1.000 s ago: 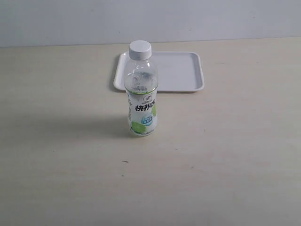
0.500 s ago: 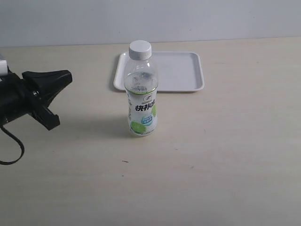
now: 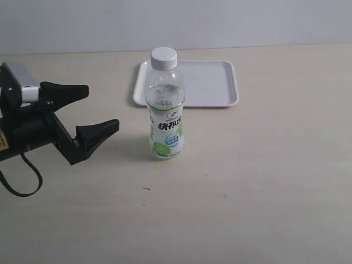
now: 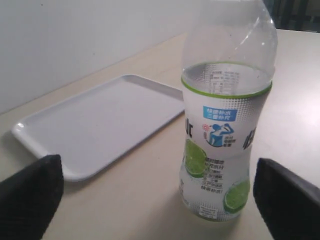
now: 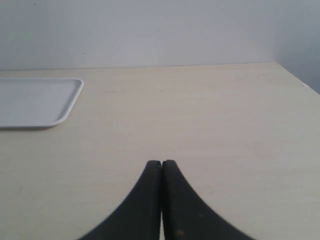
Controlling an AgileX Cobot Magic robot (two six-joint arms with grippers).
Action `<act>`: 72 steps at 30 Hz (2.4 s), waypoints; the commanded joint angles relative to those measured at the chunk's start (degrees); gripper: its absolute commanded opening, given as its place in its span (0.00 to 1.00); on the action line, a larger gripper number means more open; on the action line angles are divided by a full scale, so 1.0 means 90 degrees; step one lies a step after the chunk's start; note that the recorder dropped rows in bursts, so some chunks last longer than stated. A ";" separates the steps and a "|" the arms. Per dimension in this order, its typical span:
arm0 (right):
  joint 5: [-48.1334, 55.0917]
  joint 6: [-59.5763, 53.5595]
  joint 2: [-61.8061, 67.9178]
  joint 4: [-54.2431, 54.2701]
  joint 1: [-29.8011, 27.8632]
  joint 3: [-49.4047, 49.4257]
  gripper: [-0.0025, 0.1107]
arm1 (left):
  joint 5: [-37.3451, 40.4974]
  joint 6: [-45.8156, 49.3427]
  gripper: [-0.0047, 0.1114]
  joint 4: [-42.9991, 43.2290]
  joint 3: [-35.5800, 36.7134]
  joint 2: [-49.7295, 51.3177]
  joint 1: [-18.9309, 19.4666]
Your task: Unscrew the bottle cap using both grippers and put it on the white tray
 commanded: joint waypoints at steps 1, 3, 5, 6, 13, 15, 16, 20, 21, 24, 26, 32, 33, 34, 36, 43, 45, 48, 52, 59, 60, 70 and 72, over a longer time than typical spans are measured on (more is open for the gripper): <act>-0.0029 -0.0022 -0.0039 0.0000 0.0018 0.0031 0.02 | -0.0116 0.0022 0.94 0.0056 -0.0391 0.0474 -0.0384; -0.0029 -0.0022 -0.0039 0.0000 0.0018 0.0031 0.02 | -0.0116 0.0022 0.94 0.0056 -0.0596 0.0715 -0.0572; -0.0029 -0.0022 -0.0039 0.0000 0.0018 0.0031 0.02 | -0.0116 0.0022 0.94 0.0044 -0.0769 0.0908 -0.0718; -0.0029 -0.0022 -0.0039 0.0000 0.0018 0.0031 0.02 | -0.0116 0.0022 0.94 0.0044 -0.0838 0.1010 -0.0791; -0.0029 -0.0022 -0.0039 0.0000 0.0018 0.0031 0.02 | -0.0116 -0.0018 0.94 -0.0105 -0.1349 0.1527 -0.1190; -0.0029 -0.0022 -0.0039 0.0000 0.0018 0.0031 0.02 | -0.0116 -0.0018 0.94 -0.0385 -0.1438 0.1644 -0.1264; -0.0029 -0.0022 -0.0039 0.0000 0.0018 0.0031 0.02 | -0.0116 -0.0018 0.94 -0.0466 -0.1491 0.1709 -0.1310; -0.0029 -0.0022 -0.0039 0.0000 0.0018 0.0031 0.02 | -0.0116 -0.0028 0.94 -0.0338 -0.1676 0.1874 -0.1447; -0.0029 -0.0022 -0.0039 0.0000 0.0018 0.0031 0.02 | -0.0116 -0.0028 0.94 -0.0299 -0.1736 0.1906 -0.1477; -0.0029 -0.0022 -0.0039 0.0000 0.0018 0.0031 0.02 | -0.0116 -0.0028 0.94 -0.0338 -0.1873 0.1994 -0.1583; -0.0029 -0.0022 -0.0039 0.0000 0.0018 0.0031 0.02 | -0.0116 -0.0028 0.94 -0.0440 -0.1973 0.2068 -0.1646; -0.0029 -0.0022 -0.0039 0.0000 0.0018 0.0031 0.02 | -0.0116 -0.0028 0.94 -0.0573 -0.2263 0.2320 -0.1849; -0.0029 -0.0022 -0.0039 0.0000 0.0018 0.0031 0.02 | -0.0116 -0.0028 0.94 -0.0599 -0.2291 0.2353 -0.1877; -0.0029 -0.0022 -0.0039 0.0000 0.0018 0.0031 0.02 | -0.0116 -0.0028 0.94 -0.0628 -0.2320 0.2366 -0.1889; -0.0029 -0.0022 -0.0039 0.0000 0.0018 0.0031 0.02 | -0.0116 -0.0044 0.94 -0.0622 -0.2389 0.2392 -0.1904; -0.0029 -0.0022 -0.0039 0.0000 0.0018 0.0031 0.02 | -0.0116 -0.0231 0.94 -0.0658 -0.2499 0.2392 -0.1904; -0.0029 -0.0005 -0.0039 0.0000 0.0018 0.0031 0.02 | -0.0116 -0.0231 0.94 -0.0673 -0.2499 0.2392 -0.1904; -0.0029 -0.0005 -0.0039 0.0000 0.0018 0.0031 0.02 | -0.0116 -0.0231 0.94 -0.0673 -0.2499 0.2392 -0.1904; -0.0029 -0.0005 -0.0039 0.0000 0.0018 0.0031 0.02 | -0.0116 -0.0231 0.94 -0.0673 -0.2499 0.2392 -0.1904; -0.0029 -0.0005 -0.0039 0.0000 0.0018 0.0031 0.02 | -0.0116 -0.0240 0.94 -0.0635 -0.2499 0.2392 -0.1904; -0.0029 -0.0005 -0.0039 0.0000 0.0018 0.0031 0.02 | -0.0116 -0.0240 0.94 -0.0635 -0.2499 0.2392 -0.1904; -0.0029 -0.0021 -0.0039 0.0000 0.0018 0.0031 0.02 | -0.0116 -0.0240 0.91 -0.0635 -0.2499 0.2392 -0.1904; -0.0029 -0.0009 -0.0039 0.0000 0.0018 0.0031 0.02 | -0.0116 -0.0240 0.86 -0.0635 -0.2499 0.2392 -0.1904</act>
